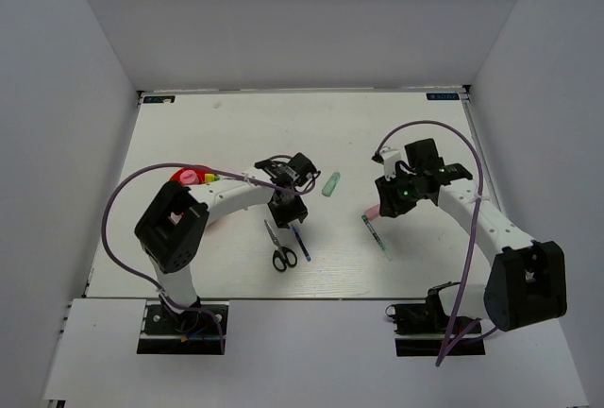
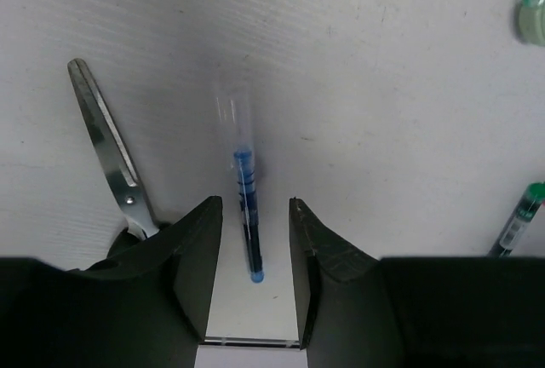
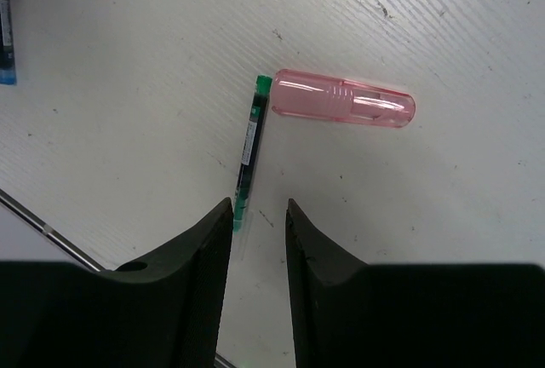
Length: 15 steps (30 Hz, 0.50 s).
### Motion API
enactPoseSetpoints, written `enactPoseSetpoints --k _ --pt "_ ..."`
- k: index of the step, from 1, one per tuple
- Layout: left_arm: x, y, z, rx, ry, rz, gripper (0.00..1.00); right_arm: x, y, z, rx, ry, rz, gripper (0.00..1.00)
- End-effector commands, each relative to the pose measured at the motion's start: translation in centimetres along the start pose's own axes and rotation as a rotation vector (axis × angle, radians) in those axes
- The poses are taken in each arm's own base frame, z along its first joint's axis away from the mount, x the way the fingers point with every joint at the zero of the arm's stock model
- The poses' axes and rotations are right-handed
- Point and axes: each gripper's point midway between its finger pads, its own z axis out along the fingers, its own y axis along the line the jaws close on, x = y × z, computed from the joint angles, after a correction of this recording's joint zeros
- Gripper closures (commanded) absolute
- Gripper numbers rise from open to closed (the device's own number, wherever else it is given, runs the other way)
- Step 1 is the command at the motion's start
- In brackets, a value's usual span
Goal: Sort the stationery into containers
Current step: Pick up the pen from the center of the board.
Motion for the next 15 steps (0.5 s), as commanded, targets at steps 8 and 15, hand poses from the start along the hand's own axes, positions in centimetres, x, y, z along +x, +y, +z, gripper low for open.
enactPoseSetpoints --k 8,15 --pt "-1.1 -1.0 1.0 -0.061 -0.02 -0.069 0.53 -1.0 0.7 -1.3 -0.004 -0.072 -0.038 0.65" --pt "-0.6 -0.3 1.8 -0.102 -0.017 -0.052 0.53 -0.9 0.8 -1.4 -0.007 -0.078 -0.044 0.64"
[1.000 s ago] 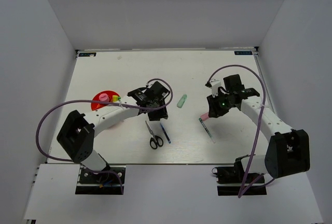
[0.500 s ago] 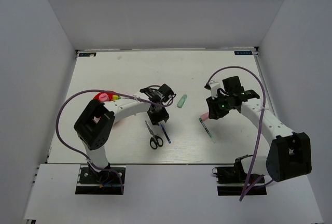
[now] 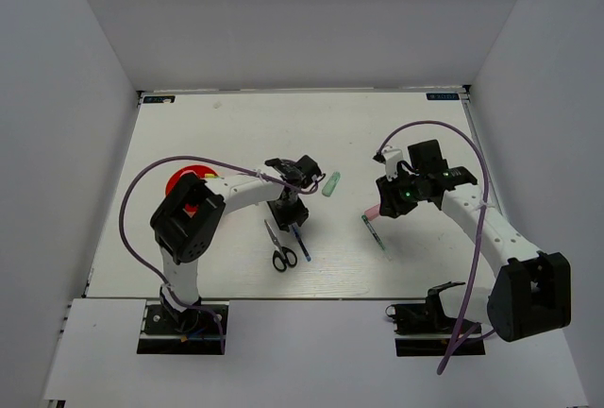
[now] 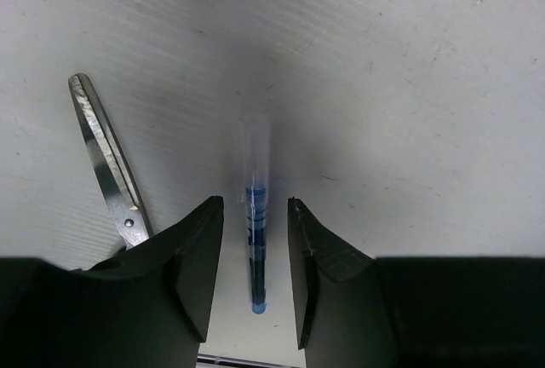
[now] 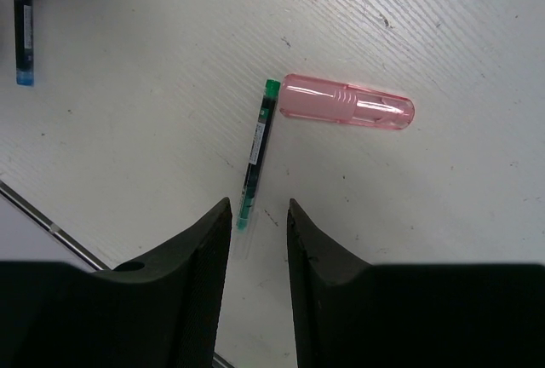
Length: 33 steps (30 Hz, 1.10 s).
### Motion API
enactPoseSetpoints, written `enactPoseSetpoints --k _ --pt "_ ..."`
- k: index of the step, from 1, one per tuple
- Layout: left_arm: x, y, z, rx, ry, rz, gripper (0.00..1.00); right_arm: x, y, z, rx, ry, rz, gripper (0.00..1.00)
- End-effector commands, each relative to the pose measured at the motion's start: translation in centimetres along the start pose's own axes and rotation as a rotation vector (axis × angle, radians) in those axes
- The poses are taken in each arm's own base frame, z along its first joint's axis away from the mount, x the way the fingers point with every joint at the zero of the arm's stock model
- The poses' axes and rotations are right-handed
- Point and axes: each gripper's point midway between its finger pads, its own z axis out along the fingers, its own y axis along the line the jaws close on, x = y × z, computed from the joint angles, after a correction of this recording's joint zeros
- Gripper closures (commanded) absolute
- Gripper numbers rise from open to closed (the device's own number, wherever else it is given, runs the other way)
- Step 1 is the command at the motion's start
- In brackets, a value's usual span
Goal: Sort the stationery into containers
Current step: Pick up the pen from the center of the board.
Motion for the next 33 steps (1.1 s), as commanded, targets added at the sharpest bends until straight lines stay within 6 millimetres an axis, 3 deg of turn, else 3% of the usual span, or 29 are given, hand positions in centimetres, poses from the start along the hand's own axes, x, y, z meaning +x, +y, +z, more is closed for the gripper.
enactPoseSetpoints --k 1,10,13,18,19,21,22,23,24,26,28,29,32,33 --pt "-0.8 -0.8 -0.9 0.011 -0.036 -0.015 0.53 -0.4 0.2 -0.4 -0.008 -0.027 -0.021 0.64" --pt "0.3 -0.1 1.2 -0.058 0.018 0.004 0.59 -0.6 0.2 -0.6 0.0 -0.039 -0.023 0.64" --pt "0.7 0.0 1.6 -0.06 0.033 0.009 0.67 -0.4 0.3 -0.7 -0.004 -0.033 -0.018 0.64" --pt "1.0 -0.1 1.7 -0.045 0.04 0.045 0.95 -0.6 0.2 -0.7 0.001 -0.044 -0.021 0.64" --pt "0.8 -0.3 1.2 -0.032 0.035 0.054 0.99 -0.6 0.2 -0.7 0.002 -0.046 -0.021 0.64" --pt "0.1 -0.7 0.4 -0.018 0.005 0.087 1.0 -0.5 0.3 -0.7 -0.001 -0.044 -0.021 0.64" --pt "0.0 -0.8 -0.1 -0.015 -0.007 0.126 1.0 -0.7 0.3 -0.8 -0.001 -0.048 -0.021 0.59" --pt "-0.2 -1.3 -1.4 0.015 -0.033 0.165 1.0 -0.6 0.3 -0.7 -0.003 -0.046 -0.023 0.48" --pt "-1.2 -1.6 -2.2 0.022 -0.082 0.184 1.0 -0.7 0.3 -0.7 -0.003 -0.049 -0.027 0.45" --pt "-2.0 -2.4 -5.3 0.07 -0.146 0.268 1.0 -0.7 0.5 -0.8 -0.01 -0.051 -0.027 0.41" --pt "-3.2 -1.9 -7.1 0.054 -0.23 0.341 1.0 -0.6 0.4 -0.7 -0.008 -0.046 -0.026 0.41" --pt "-4.3 -1.7 -9.6 0.086 -0.294 0.333 1.0 -0.6 0.4 -0.9 -0.004 -0.051 -0.028 0.42" --pt "-6.5 0.5 -12.2 0.061 -0.419 0.346 1.0 -0.6 0.6 -0.9 -0.011 -0.054 -0.03 0.55" --pt "-7.7 1.4 -13.9 0.067 -0.485 0.333 1.0 -0.6 0.5 -0.9 -0.009 -0.055 -0.026 0.64"
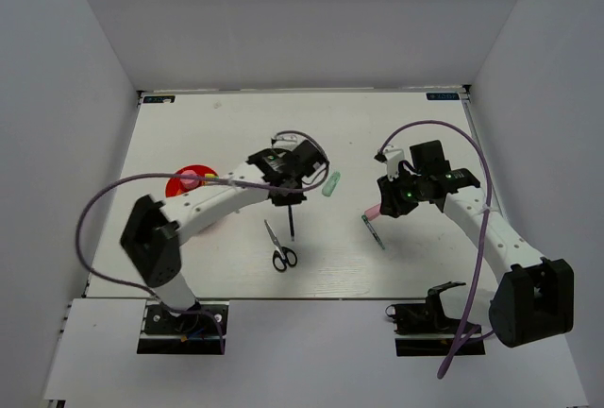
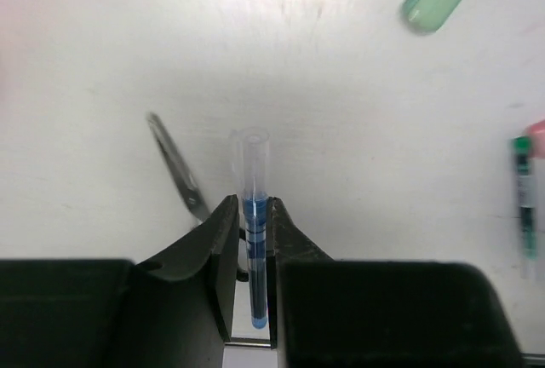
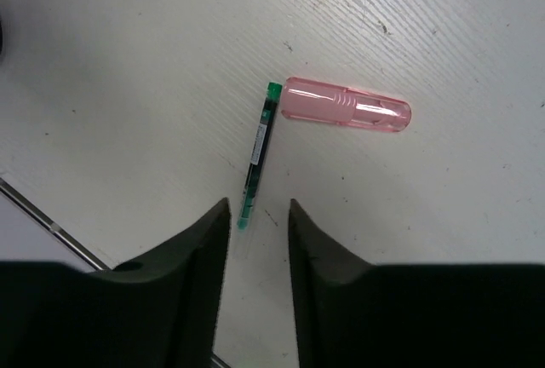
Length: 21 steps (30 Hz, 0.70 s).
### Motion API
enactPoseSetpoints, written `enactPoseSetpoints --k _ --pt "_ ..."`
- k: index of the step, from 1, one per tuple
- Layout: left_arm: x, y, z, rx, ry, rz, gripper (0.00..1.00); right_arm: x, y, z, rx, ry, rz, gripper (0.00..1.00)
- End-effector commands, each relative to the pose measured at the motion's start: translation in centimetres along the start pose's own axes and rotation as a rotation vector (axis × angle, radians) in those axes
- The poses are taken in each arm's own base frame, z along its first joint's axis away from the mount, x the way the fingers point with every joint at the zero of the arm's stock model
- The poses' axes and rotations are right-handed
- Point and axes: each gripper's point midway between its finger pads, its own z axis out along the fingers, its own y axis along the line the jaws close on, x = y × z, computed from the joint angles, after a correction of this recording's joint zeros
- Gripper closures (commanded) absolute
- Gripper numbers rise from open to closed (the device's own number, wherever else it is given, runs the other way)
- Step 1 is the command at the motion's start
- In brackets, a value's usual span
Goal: Sort the stationery into containers
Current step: Pick up the pen from the center of the board, then place the pen in the storage box.
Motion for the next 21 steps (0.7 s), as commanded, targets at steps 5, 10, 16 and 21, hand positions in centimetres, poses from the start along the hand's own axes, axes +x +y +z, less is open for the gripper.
enactPoseSetpoints --k 5,10,16,21 --pt "-8.9 11.7 -8.9 -0.164 -0.454 -0.048 1.0 -0.5 0.5 -0.4 -0.017 -0.047 -0.023 0.89" --pt "-11.1 18.9 -10.7 -0.245 -0.711 -0.132 1.0 -0.7 0.6 -0.5 -0.017 -0.066 -0.031 1.0" --pt "-13.8 26.9 -11.8 -0.39 -0.814 -0.305 1.0 -0.5 0.6 -0.4 -0.023 -0.058 -0.023 1.0" --pt "-13.6 29.4 -10.4 -0.397 -0.781 -0.386 1.0 -0.5 0.6 -0.2 -0.023 -0.056 -0.023 1.0"
